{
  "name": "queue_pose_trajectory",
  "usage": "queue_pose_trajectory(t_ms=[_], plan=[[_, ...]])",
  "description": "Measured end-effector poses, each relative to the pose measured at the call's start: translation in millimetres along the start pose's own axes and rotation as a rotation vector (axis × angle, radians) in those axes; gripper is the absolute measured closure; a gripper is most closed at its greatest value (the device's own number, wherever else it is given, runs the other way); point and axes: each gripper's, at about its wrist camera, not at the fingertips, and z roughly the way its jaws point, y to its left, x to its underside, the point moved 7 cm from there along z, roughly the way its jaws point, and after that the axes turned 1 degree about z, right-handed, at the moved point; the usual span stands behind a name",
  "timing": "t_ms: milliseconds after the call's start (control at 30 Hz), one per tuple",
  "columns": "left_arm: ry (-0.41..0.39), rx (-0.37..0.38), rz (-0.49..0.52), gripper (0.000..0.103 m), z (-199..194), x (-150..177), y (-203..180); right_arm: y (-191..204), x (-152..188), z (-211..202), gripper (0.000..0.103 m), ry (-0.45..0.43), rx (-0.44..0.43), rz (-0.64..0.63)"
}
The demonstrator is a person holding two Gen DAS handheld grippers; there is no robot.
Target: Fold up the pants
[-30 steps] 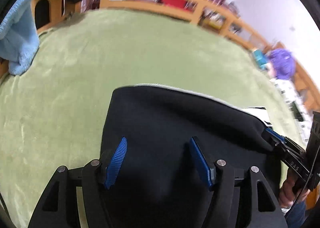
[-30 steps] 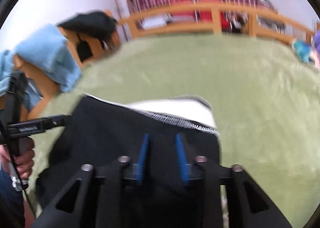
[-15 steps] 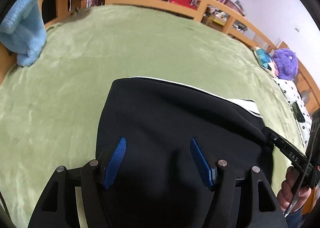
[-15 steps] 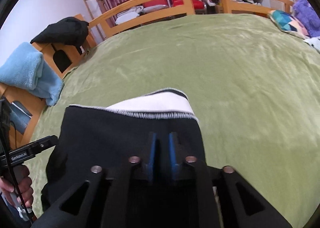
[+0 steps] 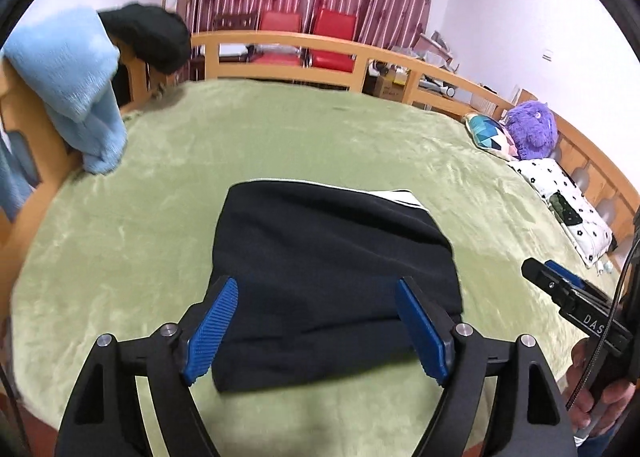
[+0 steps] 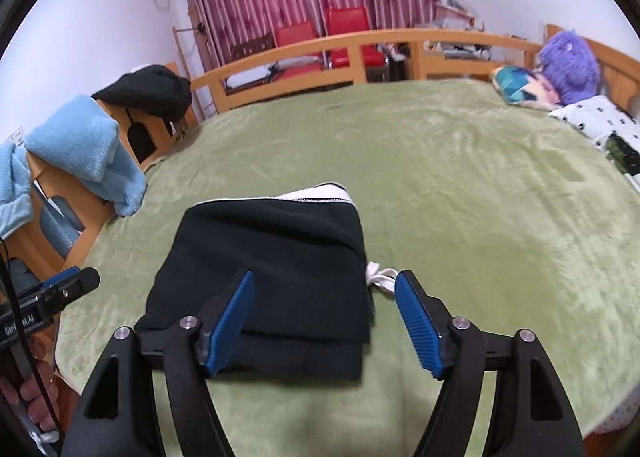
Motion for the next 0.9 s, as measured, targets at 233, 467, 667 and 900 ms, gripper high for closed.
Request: queue_pose_trajectory(t_ms=[233, 467, 667, 900], plan=[[-0.08, 0.002, 0.013, 0.011, -61, 18, -20, 5, 18, -60, 0.01, -0.042, 0.027, -0.029], [-0.115, -0.008, 0.032, 0.007, -97, 38, -32, 8, 36, -104, 0.0, -0.113, 0.076, -0.045], [-0.141, -0.043, 0.048, 0.005, -116, 47, -40, 8, 47, -125, 0.0, -0.119, 0.086, -0.03], [-0.15, -0.032, 0.045, 0.005, -124, 49, -43, 12, 50, -135, 0.0, -0.126, 0.089, -0.051]])
